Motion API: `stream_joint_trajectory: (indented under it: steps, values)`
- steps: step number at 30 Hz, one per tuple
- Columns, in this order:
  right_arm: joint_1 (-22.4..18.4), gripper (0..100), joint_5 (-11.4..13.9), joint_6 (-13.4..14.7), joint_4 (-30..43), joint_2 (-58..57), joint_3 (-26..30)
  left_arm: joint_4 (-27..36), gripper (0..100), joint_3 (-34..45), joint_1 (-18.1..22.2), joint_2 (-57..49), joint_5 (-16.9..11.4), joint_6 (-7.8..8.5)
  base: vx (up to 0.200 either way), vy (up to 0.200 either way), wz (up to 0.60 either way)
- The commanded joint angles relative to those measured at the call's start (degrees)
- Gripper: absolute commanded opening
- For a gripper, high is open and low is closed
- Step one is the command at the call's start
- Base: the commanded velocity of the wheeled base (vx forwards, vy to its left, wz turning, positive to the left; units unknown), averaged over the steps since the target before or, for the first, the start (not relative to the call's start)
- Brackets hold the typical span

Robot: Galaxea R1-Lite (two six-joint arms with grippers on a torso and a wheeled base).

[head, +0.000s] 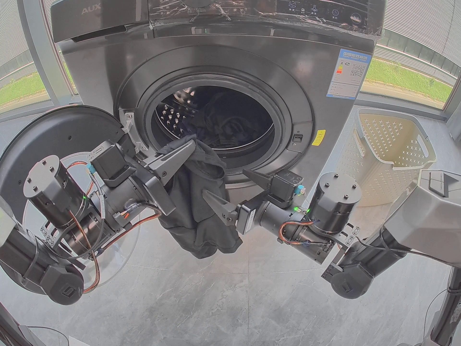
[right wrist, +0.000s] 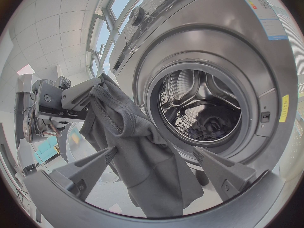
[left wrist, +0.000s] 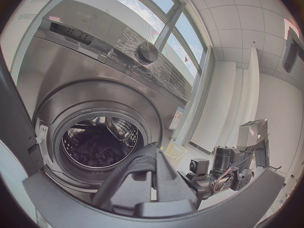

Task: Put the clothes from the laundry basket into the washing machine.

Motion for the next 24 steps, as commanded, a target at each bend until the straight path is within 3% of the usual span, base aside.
stream_joint_trajectory:
  steps: [1,14,15,19,24]
  values:
    - [0.29,100,0.52,0.08,0.67,2.33,-3.02,0.01,0,0.11,-0.14,-0.05,-0.02,0.01,0.0,0.0,0.0]
    - [1.52,100,-0.27,-0.01,0.05,7.6,-9.87,-0.08,0,0.02,-0.49,-0.14,-0.02,0.01,0.0,0.0,0.0]
    - [1.61,0,-0.45,-0.01,-0.12,7.6,-9.96,-0.08,0,0.02,-0.49,-0.14,-0.02,0.01,0.0,0.0,0.0]
    - [1.61,0,-0.54,-0.01,-0.39,7.16,-9.96,-0.08,0,0.11,-0.31,-0.05,-0.02,0.01,0.0,0.0,0.0]
    - [1.43,0,-1.24,-0.09,0.23,1.89,-6.01,0.01,0,0.02,0.22,0.21,0.16,-0.16,0.0,0.0,0.0]
